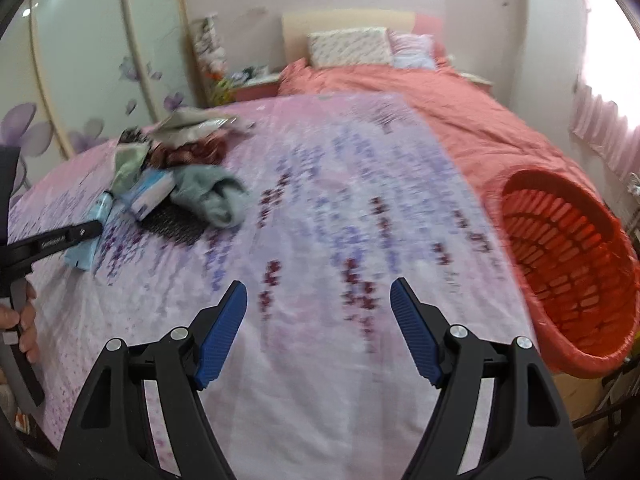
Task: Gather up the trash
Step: 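Grasp the light blue tube with the left tool while the right tool grasps the grey-green cloth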
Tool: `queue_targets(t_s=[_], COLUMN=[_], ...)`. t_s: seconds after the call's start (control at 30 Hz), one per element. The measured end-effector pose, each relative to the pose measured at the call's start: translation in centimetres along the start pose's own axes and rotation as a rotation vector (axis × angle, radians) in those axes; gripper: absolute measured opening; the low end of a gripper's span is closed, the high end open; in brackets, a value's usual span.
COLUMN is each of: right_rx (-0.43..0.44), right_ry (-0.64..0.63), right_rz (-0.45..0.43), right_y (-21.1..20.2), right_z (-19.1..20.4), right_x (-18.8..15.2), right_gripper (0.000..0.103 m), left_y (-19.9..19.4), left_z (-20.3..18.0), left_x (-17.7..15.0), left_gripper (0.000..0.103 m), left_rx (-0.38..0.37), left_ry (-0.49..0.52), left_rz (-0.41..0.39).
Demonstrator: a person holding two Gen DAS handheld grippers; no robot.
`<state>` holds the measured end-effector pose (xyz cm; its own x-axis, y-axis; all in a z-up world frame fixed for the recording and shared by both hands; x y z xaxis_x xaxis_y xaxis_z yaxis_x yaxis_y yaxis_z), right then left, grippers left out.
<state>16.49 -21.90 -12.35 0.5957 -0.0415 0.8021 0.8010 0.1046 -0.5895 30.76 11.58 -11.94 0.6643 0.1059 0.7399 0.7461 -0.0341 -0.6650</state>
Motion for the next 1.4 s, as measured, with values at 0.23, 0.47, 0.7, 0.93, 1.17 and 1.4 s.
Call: queue_targets(t_s=[0.23,0.47,0.7,0.93,1.17,1.4], right_rx=[0.036,0.041,0.058,-0.056,-0.037,-0.005], right_ry=[-0.020,-0.093,-0.105,0.010,0.064,0.027], right_rz=[-0.022,-0.012,0.059,0.020,0.049,0.032], right_y=[2.2,6.3,8.0,4.4,2.1,3.0], right_z=[2.8,6.3,6.4,1.6,-1.5,-0.1], right_x=[2.6,6.0,5.4,3.9,2.2,2.9], right_gripper=[0.071,0.071,0.012,0.010,0.016,0.055], left_y=[0.5,0.5,0.3,0.2,0.1,-0.2], left_z=[-0.6,-0.8,0.1,0.4,0.4,1.2], left_x=[0.1,-0.1,-0.3,-0.3,-0.3,-0.3], left_gripper=[0.033,0.033,0.033,0.033,0.033,0.033], left_rx=[0.036,0.025,0.011,0.006,0.006,-0.036], left_ry=[0.040,0.027,0.012,0.009,0.009,-0.018], left_rz=[0.007,0.006,0.003,0.003,0.003,-0.002])
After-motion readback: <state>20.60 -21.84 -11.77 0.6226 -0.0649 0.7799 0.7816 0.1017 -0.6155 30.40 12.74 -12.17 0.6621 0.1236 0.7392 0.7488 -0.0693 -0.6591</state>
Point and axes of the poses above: each gripper's, at about its wrist camera, not at the fingertips, and y roughly the way its jaws point, z to its left, x to its top, the point moved 2 cm from there along y, roughly the way its jaws point, and after that the axes turned 9 degrees about -z, right-handed, at the moved point
